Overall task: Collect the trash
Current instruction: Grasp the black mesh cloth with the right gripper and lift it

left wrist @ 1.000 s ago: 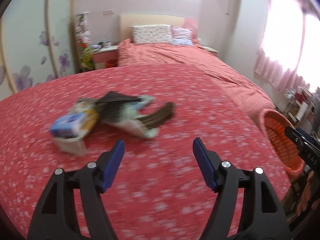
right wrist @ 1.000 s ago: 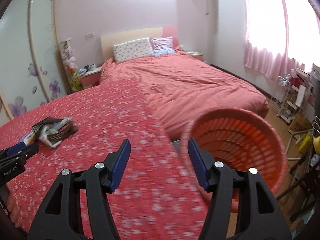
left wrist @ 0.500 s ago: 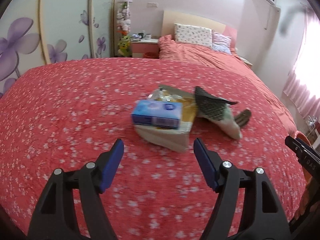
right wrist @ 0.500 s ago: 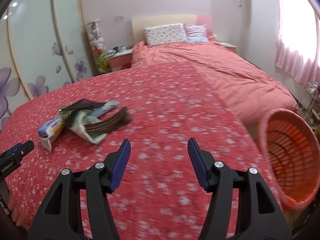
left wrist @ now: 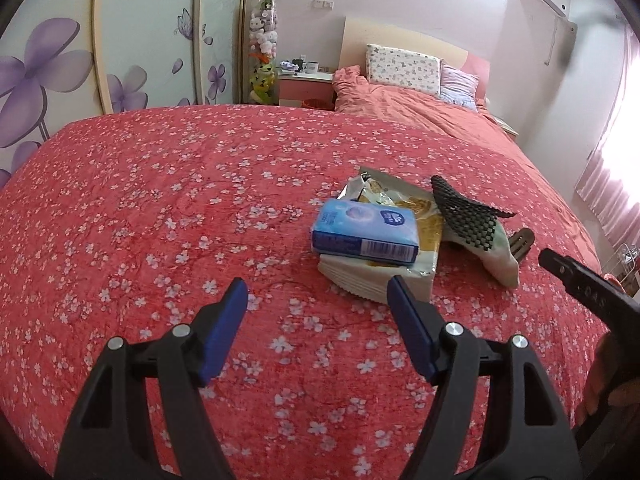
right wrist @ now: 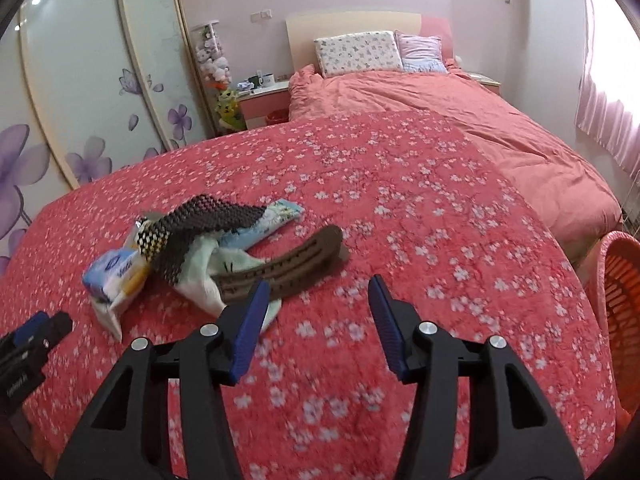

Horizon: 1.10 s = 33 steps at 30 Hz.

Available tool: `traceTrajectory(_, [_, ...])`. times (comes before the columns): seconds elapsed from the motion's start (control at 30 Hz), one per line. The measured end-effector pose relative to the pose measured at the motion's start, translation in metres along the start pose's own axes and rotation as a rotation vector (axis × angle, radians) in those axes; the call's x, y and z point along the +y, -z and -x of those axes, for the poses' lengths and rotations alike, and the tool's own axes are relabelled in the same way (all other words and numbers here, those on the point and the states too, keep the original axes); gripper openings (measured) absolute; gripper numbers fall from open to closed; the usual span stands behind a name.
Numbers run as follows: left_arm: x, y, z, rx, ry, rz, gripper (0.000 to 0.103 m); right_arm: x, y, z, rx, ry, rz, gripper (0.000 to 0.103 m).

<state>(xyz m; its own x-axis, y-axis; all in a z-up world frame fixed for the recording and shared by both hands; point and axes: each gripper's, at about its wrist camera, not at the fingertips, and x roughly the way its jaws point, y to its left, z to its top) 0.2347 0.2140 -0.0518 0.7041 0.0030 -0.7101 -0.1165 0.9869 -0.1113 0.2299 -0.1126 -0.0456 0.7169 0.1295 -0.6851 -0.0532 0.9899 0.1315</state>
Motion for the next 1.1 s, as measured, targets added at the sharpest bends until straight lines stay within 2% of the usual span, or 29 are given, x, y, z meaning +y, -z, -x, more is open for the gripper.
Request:
traceTrajectory(0.2, [0.004, -0.003, -0.007, 0.007, 0.004, 0.004, 0.071, 0.020, -0.012, -0.002, -0.016, -0.071, 0.007, 0.049])
traceTrajectory(0.47, [0.013, -0.008, -0.004, -0.009, 0.002, 0.012, 0.071, 0.075, -0.029, -0.019, -0.020, -0.152, 0.086, 0.049])
traceTrajectory(0.57, [0.018, -0.008, -0.003, -0.011, -0.004, 0.022, 0.071, 0.092, -0.033, -0.028, -0.014, -0.151, 0.122, 0.051])
traceTrajectory(0.73, [0.024, -0.009, -0.005, -0.002, -0.008, 0.040, 0.071, 0.105, -0.031, -0.049, 0.037, -0.078, 0.185, 0.051])
traceTrajectory(0.77, [0.025, -0.009, -0.005, -0.001, -0.006, 0.041, 0.071, 0.104, -0.029, -0.051, 0.048, -0.063, 0.200, 0.041])
traceTrajectory(0.8, [0.024, -0.009, -0.005, -0.002, -0.005, 0.039, 0.071, 0.102, -0.028, -0.050, 0.041, -0.051, 0.208, 0.027])
traceTrajectory(0.83, [0.024, -0.009, -0.005, -0.003, -0.006, 0.037, 0.071, 0.100, -0.027, -0.048, 0.036, -0.036, 0.214, 0.021])
traceTrajectory(0.9, [0.022, -0.010, -0.007, 0.000, -0.003, 0.036, 0.071, 0.088, -0.028, -0.042, 0.045, -0.076, 0.175, 0.010])
traceTrajectory(1.1, [0.010, -0.018, -0.012, 0.004, 0.016, 0.035, 0.075, 0.061, -0.029, -0.022, 0.007, -0.107, 0.114, 0.005])
